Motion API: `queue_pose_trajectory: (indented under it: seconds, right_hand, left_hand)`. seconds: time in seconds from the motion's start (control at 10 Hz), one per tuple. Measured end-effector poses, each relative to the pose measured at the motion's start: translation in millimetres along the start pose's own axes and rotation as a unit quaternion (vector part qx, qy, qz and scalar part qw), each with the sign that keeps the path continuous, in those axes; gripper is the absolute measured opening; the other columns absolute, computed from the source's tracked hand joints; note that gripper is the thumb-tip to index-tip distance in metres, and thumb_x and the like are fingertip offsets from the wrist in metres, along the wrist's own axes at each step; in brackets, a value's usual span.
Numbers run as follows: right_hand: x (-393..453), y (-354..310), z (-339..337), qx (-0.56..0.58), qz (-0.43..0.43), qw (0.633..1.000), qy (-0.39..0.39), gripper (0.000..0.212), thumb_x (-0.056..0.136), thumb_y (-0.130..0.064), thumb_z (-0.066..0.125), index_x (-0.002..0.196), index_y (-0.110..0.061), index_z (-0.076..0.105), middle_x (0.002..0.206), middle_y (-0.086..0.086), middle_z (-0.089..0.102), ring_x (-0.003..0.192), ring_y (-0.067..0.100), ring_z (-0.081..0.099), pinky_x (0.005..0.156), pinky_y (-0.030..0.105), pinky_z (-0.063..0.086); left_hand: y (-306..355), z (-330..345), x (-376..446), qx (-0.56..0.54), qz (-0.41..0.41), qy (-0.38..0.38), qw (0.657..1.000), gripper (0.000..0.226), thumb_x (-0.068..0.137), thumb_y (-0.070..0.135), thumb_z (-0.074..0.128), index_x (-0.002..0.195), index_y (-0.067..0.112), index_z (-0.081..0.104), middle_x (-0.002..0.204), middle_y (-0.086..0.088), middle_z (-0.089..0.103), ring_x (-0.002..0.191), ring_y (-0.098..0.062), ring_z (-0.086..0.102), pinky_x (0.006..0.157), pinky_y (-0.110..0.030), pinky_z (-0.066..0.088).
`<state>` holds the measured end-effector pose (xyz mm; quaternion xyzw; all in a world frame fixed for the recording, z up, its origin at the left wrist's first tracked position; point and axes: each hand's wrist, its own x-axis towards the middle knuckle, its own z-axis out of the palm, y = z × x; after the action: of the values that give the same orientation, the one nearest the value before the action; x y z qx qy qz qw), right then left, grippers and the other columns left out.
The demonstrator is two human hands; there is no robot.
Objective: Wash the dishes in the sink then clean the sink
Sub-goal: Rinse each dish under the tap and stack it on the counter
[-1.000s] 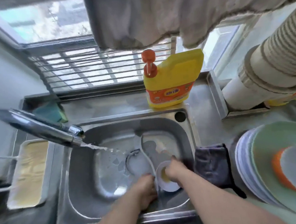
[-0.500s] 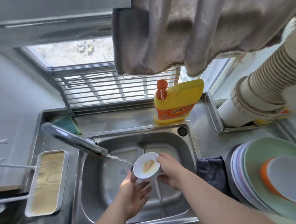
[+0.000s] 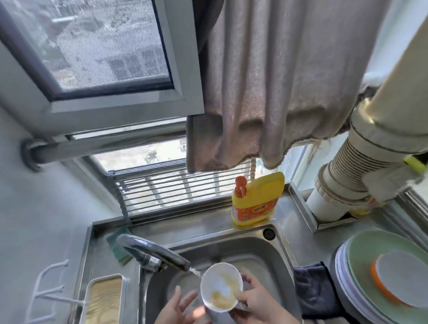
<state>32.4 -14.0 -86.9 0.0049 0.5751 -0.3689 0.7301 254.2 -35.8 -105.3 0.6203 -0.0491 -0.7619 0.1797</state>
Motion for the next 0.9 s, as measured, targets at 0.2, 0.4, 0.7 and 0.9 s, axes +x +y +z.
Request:
queue_pose_trajectory:
  seconds: [0.2, 0.4, 0.7, 0.9]
  right_hand:
    - [-6.4, -2.7, 26.5, -0.123, -0.096, 0.987, 0.045, 0.045, 0.084, 0.022, 0.069, 0.109, -0.013, 0.057, 0.108, 0.020, 0.063, 0.073, 0.028, 0.067, 0.077, 0.040, 0.062]
    - [19.0, 19.8, 1.7, -0.182, -0.080, 0.978, 0.068, 0.079, 0.063, -0.006, 0.088, 0.134, -0.005, 0.054, 0.108, 0.013, 0.069, 0.094, 0.027, 0.072, 0.092, 0.039, 0.058]
    - [-28.7, -14.3, 36.9, -0.120, -0.053, 0.991, -0.002, 0.018, 0.086, -0.004, 0.071, 0.089, 0.012, 0.077, 0.073, 0.010, 0.068, 0.059, 0.009, 0.063, 0.052, 0.011, 0.048]
    - [-30.8, 0.7, 32.6, -0.102, 0.019, 0.994, 0.024, 0.042, 0.103, -0.048, 0.057, 0.108, -0.008, 0.071, 0.062, 0.011, 0.064, 0.042, 0.022, 0.056, 0.041, 0.021, 0.042]
  left_hand:
    - [31.0, -21.0, 0.3, 0.227, 0.153, -0.091, 0.957, 0.077, 0.107, 0.051, 0.047, 0.158, 0.009, 0.008, 0.092, 0.036, 0.066, 0.113, 0.005, 0.063, 0.106, -0.023, 0.050]
    - [40.6, 5.2, 3.3, 0.135, 0.143, -0.091, 0.976, 0.034, 0.113, 0.026, 0.041, 0.127, 0.009, 0.067, 0.095, -0.001, 0.080, 0.102, -0.030, 0.068, 0.084, -0.060, 0.049]
    - [22.8, 2.7, 20.8, 0.097, 0.137, -0.146, 0.975, 0.093, 0.052, 0.026, 0.104, 0.133, -0.001, 0.066, 0.116, -0.019, 0.073, 0.112, -0.030, 0.066, 0.081, -0.027, 0.060]
    - [20.9, 8.5, -32.6, 0.381, 0.323, 0.000, 0.866, 0.003, 0.091, 0.040, 0.077, 0.091, 0.039, 0.074, 0.084, 0.030, 0.073, 0.088, 0.009, 0.067, 0.085, -0.019, 0.051]
